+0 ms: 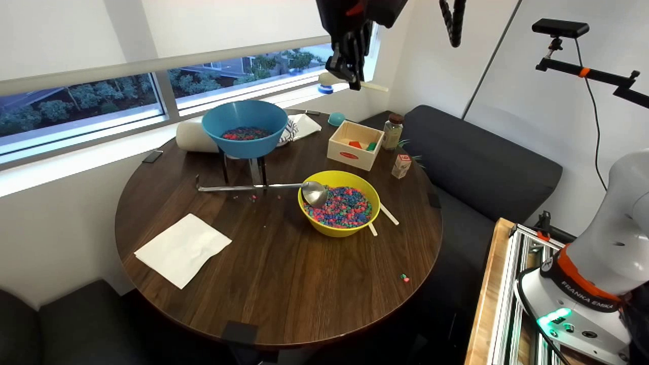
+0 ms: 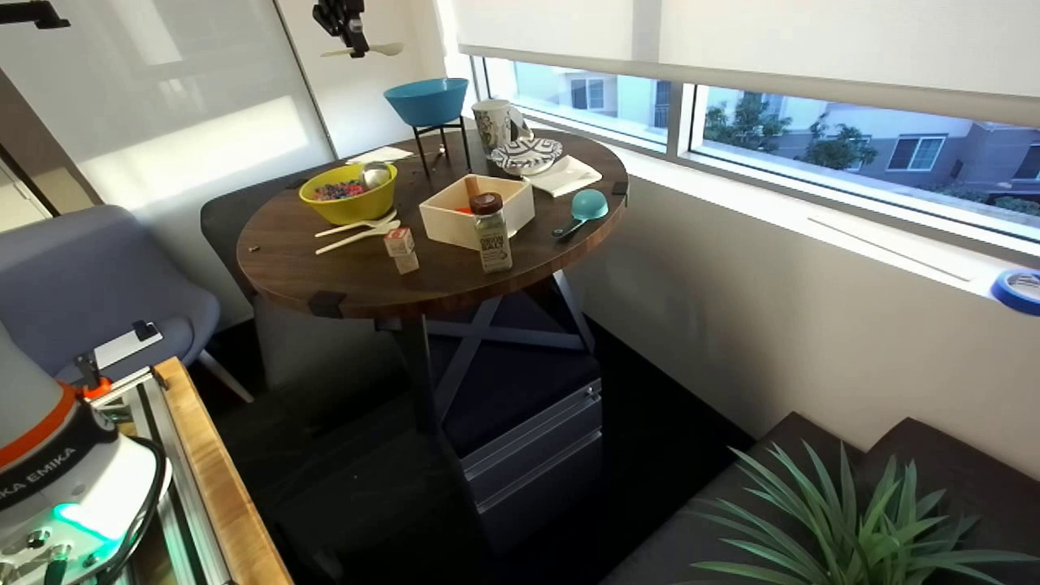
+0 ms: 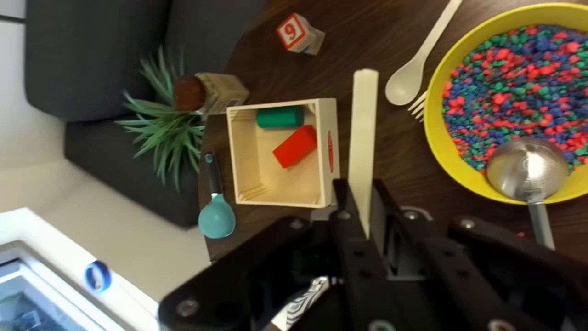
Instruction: Pick up the far right white spoon, scoop a spoonful of the substance from the yellow bowl and pour it into the blue bowl, put the white spoon back onto the table
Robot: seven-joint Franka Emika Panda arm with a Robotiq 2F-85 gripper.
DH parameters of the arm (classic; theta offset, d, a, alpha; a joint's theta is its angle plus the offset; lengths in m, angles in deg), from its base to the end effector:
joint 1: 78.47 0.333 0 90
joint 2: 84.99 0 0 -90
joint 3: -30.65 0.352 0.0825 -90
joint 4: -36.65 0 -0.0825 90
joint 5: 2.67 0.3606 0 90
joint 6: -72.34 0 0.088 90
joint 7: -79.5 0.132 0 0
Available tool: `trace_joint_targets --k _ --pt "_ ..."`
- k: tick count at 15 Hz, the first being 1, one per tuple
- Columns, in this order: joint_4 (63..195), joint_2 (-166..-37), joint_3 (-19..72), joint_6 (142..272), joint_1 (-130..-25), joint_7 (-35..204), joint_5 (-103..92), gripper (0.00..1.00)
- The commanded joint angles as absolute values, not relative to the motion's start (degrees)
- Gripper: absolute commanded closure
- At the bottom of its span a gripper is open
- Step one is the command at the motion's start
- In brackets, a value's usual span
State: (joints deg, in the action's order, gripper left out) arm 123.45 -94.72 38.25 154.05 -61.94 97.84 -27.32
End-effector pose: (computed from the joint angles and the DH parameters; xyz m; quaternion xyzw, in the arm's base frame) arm 0.5388 0.1689 0.5692 0.9701 0.0461 -0.0437 0.2342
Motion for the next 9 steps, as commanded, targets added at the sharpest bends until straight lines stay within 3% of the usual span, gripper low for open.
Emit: trace_joint_targets --k 1,9 --pt "137.2 -86.2 38.1 163.4 -66.3 98.8 -17.0 0.97" --pt "162.7 -75.2 37.3 187.7 -70.8 102.5 -10.2 0.97"
